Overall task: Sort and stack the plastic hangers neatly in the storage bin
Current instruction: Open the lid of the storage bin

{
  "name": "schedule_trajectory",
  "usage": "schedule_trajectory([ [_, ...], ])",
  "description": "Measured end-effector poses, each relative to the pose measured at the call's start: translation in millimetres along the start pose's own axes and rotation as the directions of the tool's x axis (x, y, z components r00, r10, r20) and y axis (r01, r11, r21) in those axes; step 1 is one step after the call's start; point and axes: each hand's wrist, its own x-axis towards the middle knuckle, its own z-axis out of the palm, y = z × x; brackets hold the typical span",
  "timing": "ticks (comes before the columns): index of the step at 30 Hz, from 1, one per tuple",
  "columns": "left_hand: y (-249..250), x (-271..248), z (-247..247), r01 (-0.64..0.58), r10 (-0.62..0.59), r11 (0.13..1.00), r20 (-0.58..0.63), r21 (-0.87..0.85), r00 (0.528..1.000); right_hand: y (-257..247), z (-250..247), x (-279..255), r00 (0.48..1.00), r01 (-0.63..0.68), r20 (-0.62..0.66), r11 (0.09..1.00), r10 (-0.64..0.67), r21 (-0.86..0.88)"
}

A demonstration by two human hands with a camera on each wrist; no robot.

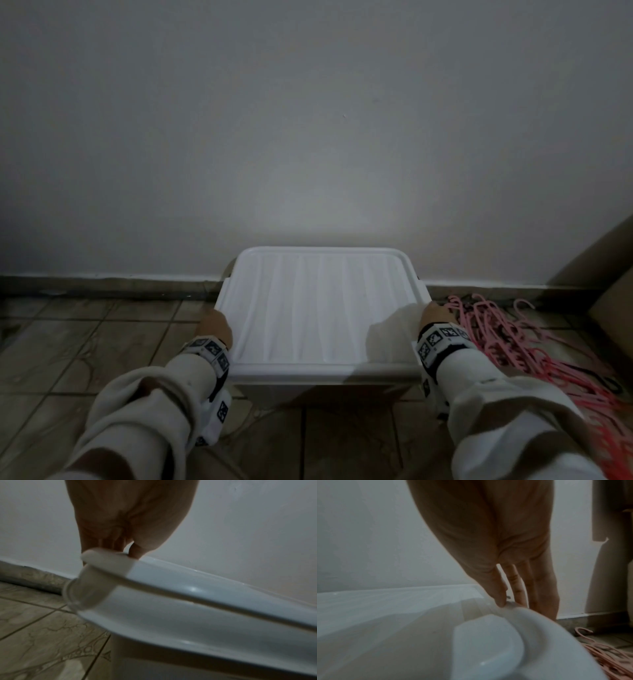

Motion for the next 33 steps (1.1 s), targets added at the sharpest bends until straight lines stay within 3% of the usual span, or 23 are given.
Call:
schedule_trajectory([
  [7, -2.3, -5.0, -7.2, -0.067, 0.068, 0.998, -0.041, 0.023, 0.997, 6.4, -14.3, -16.5, 0.997, 0.072, -0.002, 0.986, -0.073, -0.150],
  [11, 1.7, -5.0, -26.8, -0.102, 0.106, 0.994, -0.085, 0.040, 0.991, 7.3, -33.9, -5.5, 0.995, 0.092, 0.064, 0.981, -0.083, -0.168],
  [15, 22.9, 0.1, -65.4, -0.046, 0.045, 0.999, -0.045, -0.028, 0.998, 5.9, -70.2, 13.7, 0.994, 0.036, 0.100, 0.994, -0.047, 0.102],
  [19, 44.9, 12.3, -106.6, 0.000, 0.006, 0.962, 0.021, -0.273, 1.000, 0.0, -118.9, 11.5, 0.994, 0.053, 0.063, 0.917, -0.085, 0.395],
  [22, 60.7, 18.4, -130.0, 0.022, 0.025, 0.846, 0.081, -0.533, 0.996, -5.2, -149.9, 12.6, 0.983, 0.142, 0.010, 0.801, -0.181, 0.582],
  [25, 80.0, 8.5, -149.1, 0.063, 0.074, 0.568, 0.127, -0.821, 0.989, -11.8, -167.4, 17.0, 0.987, 0.117, -0.043, 0.513, -0.153, 0.850],
  [26, 86.7, 5.7, -154.1, 0.059, 0.095, 0.512, 0.125, -0.857, 0.988, -15.2, -169.9, 19.5, 0.989, 0.121, -0.067, 0.467, -0.132, 0.876],
  [29, 102.1, 4.7, -164.2, -0.044, 0.151, 0.407, 0.019, -0.913, 0.988, -26.7, -170.5, 23.0, 0.971, 0.230, -0.180, 0.432, -0.154, 0.872],
  [33, 113.2, 14.3, -163.1, -0.198, 0.178, 0.401, -0.136, -0.894, 0.975, -35.3, -167.7, 29.2, 0.929, 0.368, -0.312, 0.427, -0.198, 0.826],
])
